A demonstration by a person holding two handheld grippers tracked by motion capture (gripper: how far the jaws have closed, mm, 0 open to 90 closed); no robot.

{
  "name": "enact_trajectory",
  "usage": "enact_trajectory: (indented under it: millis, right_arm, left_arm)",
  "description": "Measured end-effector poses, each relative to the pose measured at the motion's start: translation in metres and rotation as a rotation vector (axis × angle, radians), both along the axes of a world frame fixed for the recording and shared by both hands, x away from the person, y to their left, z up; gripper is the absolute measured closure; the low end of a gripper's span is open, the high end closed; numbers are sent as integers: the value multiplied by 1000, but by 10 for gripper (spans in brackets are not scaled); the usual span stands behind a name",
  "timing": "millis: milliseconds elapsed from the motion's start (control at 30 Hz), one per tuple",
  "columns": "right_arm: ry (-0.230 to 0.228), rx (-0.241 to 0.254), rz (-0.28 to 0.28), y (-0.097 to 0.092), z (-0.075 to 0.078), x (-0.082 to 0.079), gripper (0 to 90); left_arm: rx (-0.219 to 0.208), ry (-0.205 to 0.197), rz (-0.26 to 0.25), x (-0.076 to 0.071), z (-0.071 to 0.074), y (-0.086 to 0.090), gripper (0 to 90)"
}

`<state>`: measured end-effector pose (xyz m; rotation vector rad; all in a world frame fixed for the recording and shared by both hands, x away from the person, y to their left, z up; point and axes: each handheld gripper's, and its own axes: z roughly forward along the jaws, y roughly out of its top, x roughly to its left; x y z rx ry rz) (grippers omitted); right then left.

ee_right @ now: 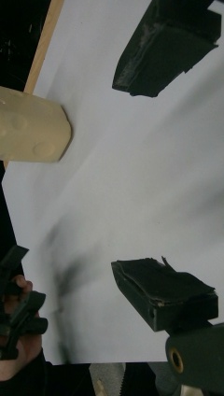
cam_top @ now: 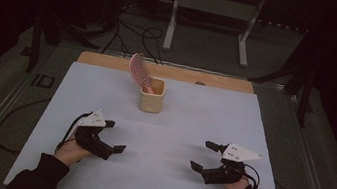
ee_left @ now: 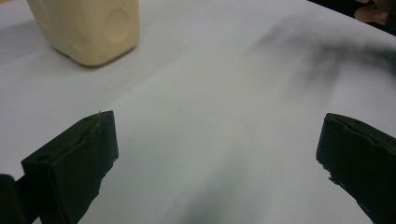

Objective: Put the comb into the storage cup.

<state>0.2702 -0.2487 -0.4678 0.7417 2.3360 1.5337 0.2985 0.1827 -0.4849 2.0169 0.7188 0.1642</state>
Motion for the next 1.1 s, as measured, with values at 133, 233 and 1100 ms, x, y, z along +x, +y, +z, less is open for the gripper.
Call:
enact_trajectory:
  millis: [133,233,1100]
  right_arm:
    - [-2,0,2,0,0,0,112]
    - [1,2,1,0,-1,0,112]
    - [15,-2,-3,-11,-13,-1,112]
  left_arm:
    - [-3,2,-4,-7,-4,5,0]
    - [2,-3,-6,-12,-6,9,0]
    - [3,-14,7,-32,-14,36,0]
